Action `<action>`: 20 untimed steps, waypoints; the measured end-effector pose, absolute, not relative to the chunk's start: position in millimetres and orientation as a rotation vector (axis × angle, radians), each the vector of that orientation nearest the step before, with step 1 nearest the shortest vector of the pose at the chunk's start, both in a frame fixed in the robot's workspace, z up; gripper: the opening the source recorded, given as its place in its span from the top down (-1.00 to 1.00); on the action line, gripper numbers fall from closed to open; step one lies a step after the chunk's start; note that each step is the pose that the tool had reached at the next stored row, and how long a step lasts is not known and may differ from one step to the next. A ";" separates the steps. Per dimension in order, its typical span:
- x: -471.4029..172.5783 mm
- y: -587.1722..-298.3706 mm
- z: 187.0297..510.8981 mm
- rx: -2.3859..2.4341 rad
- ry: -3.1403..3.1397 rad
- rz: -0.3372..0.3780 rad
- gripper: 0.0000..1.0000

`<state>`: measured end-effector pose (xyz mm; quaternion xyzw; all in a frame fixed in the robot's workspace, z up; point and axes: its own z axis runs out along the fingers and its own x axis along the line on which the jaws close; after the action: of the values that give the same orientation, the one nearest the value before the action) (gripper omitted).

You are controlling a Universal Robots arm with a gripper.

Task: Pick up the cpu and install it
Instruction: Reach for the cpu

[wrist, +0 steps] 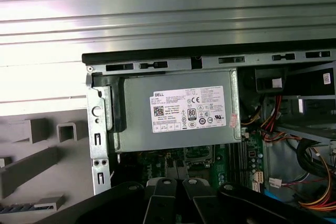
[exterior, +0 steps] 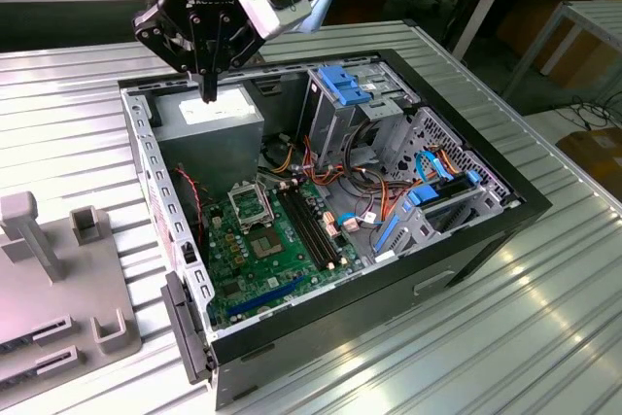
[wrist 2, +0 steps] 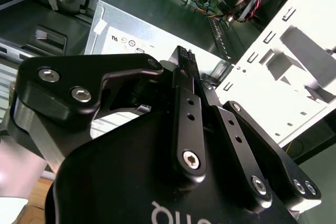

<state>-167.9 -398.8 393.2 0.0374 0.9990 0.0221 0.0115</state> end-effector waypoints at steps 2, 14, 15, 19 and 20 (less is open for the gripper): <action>-168.5 -398.8 393.2 0.117 3.116 0.069 0.79; -169.9 -398.9 393.3 0.117 3.116 0.069 0.79; -169.8 -398.9 393.2 0.117 3.116 0.069 0.79; -169.4 -398.9 393.2 0.117 3.116 0.069 0.79; -169.0 -398.9 393.2 0.116 3.116 0.069 0.79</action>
<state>-169.0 -398.9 393.2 0.0373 0.9990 0.0221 0.0115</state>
